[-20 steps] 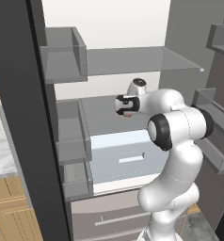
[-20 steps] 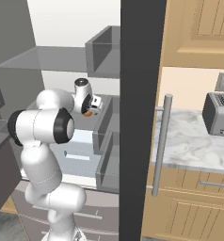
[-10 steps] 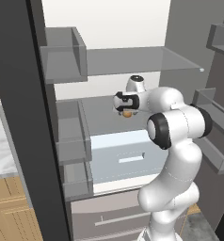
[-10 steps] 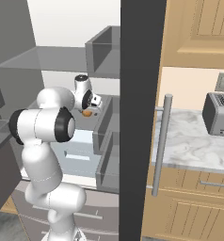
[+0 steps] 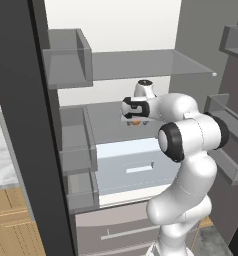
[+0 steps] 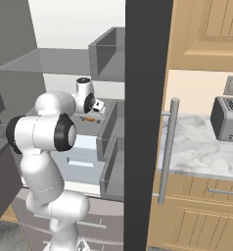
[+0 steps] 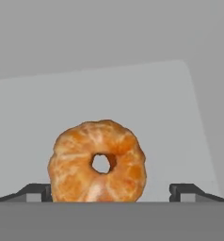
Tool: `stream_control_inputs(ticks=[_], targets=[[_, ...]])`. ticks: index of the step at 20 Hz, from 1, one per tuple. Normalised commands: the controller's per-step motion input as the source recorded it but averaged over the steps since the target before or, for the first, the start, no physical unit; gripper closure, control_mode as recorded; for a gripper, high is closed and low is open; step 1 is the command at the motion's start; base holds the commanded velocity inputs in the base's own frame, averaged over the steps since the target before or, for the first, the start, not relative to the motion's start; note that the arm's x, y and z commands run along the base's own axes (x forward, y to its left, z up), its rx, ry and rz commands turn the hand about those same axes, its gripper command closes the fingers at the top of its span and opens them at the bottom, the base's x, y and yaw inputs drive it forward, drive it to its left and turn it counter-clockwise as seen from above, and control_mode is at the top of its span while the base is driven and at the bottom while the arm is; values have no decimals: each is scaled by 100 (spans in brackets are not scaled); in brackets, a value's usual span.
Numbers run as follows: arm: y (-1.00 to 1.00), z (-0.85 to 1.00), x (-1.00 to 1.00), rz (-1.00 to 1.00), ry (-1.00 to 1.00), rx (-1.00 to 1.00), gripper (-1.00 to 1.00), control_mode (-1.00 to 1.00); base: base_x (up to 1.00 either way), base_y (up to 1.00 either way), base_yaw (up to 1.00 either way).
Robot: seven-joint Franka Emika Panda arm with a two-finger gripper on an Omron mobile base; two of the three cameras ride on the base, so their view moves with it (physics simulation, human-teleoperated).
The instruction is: Retrieve the peach and tangerine from the fridge and place them into the bowl on the dining table.
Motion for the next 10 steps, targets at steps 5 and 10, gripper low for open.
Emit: stream_control_inputs(ticks=[5, 10], targets=[[0, -18, 10, 0, 0, 0, -100, -100, 0, 0, 0], [0, -21, 30, 0, -5, 0, -100, -100, 0, 0, 0]])
